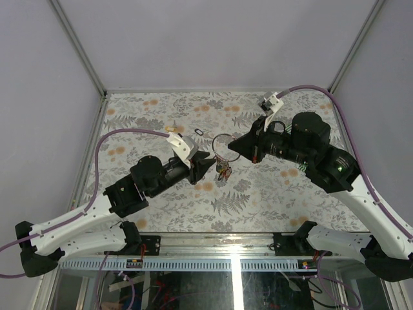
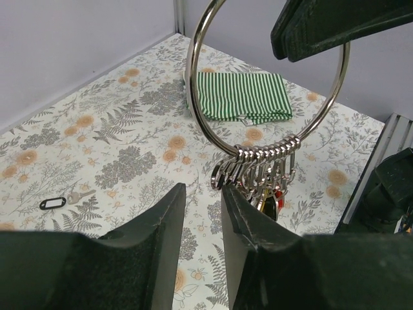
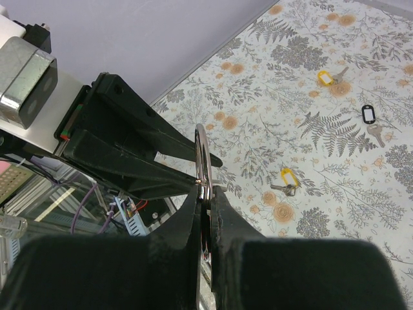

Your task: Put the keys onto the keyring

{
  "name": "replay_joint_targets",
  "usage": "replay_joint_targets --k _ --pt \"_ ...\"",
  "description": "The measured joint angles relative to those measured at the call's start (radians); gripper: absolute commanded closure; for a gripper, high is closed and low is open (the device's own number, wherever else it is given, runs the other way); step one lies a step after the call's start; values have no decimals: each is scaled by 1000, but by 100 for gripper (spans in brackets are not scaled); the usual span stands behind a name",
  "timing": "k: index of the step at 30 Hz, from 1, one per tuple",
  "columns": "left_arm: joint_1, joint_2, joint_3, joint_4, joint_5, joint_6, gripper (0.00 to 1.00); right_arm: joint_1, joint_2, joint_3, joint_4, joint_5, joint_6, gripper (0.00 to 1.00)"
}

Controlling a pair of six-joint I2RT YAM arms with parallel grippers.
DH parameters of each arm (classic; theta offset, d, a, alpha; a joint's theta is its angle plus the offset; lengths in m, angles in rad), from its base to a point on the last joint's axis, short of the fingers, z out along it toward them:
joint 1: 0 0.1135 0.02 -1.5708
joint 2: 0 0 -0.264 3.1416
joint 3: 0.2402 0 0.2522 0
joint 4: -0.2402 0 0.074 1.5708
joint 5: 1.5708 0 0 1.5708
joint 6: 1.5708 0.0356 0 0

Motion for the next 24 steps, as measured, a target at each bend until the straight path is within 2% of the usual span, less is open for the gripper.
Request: replay_joint_targets --k 15,22,24 --pt "0 -7 0 0 -40 16 70 0 8 0 3 -26 8 100" --pt "0 -7 1 0 -42 24 55 0 13 0 3 -26 8 100" --pt "0 -7 1 0 -37 28 53 0 14 0 4 -26 8 100"
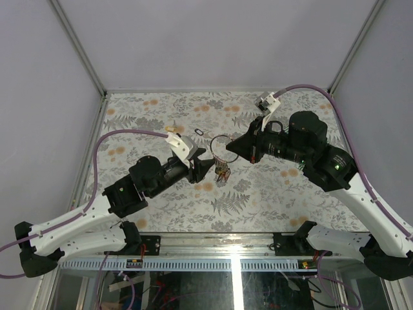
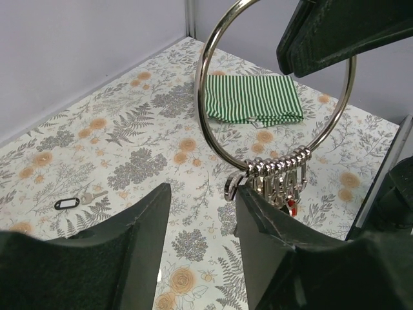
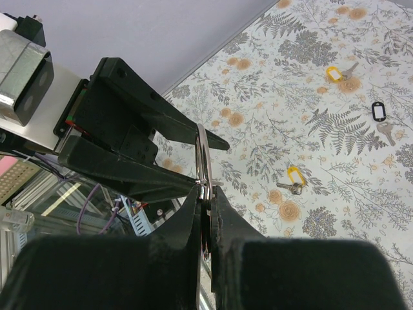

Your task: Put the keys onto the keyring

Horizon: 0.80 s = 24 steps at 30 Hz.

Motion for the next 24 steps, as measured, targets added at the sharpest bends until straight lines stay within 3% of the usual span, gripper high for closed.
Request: replay_joint_targets --k 7,24 --pt "-1 3 0 0 16 8 58 0 0 0 0 0 0 100" --pt "-10 -4 23 18 75 37 97 0 0 0 -1 9 1 100"
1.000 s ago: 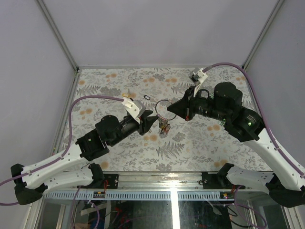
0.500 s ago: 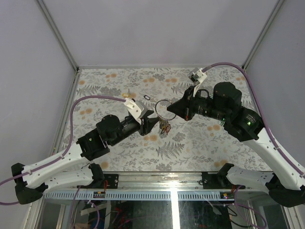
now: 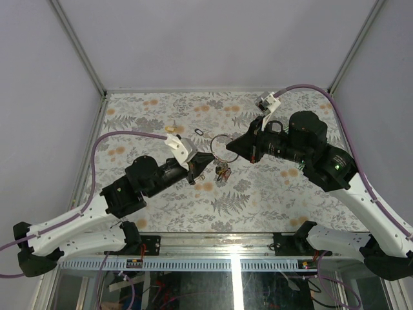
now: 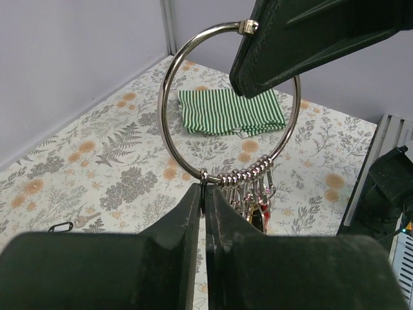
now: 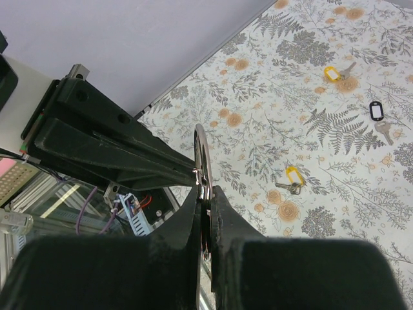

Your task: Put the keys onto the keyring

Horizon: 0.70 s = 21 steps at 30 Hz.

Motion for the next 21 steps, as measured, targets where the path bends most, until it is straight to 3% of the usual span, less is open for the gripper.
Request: replay_joint_targets --k 12,21 --pt "-3 17 65 -95 -37 89 100 0 5 0 -6 3 -7 100" --pt "-3 73 130 -229 -103 207 100 0 113 100 -150 -2 -72 100"
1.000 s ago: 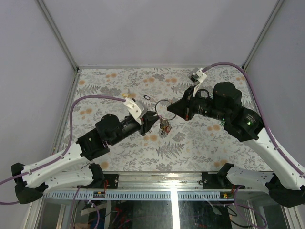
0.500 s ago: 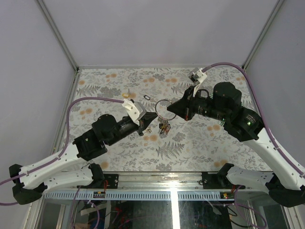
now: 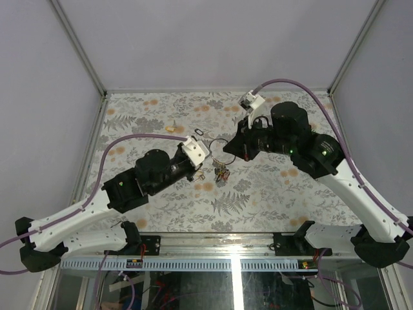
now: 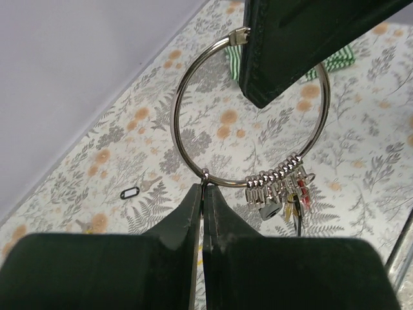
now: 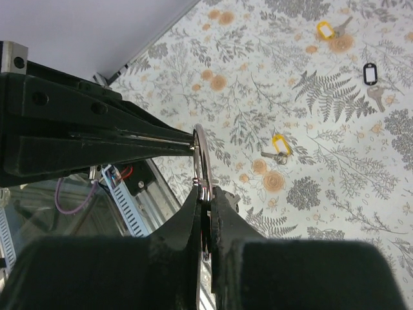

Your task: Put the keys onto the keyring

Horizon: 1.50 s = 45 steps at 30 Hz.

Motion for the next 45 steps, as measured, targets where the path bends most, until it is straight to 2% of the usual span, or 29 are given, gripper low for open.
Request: replay_joint_targets --k 5,15,22,33,45 --pt "0 14 4 -53 -23 42 100 0 63 36 -69 -9 -43 98" --pt "0 48 51 -146 -23 55 100 0 79 13 -71 43 -102 70" --pt "0 74 69 -205 -25 44 100 0 -34 -86 12 123 -137 58" --pt "0 214 153 -349 -35 -5 100 0 -192 -243 117 201 -175 56" --pt "0 219 171 -386 95 -114 100 0 -383 -598 417 -74 -280 53"
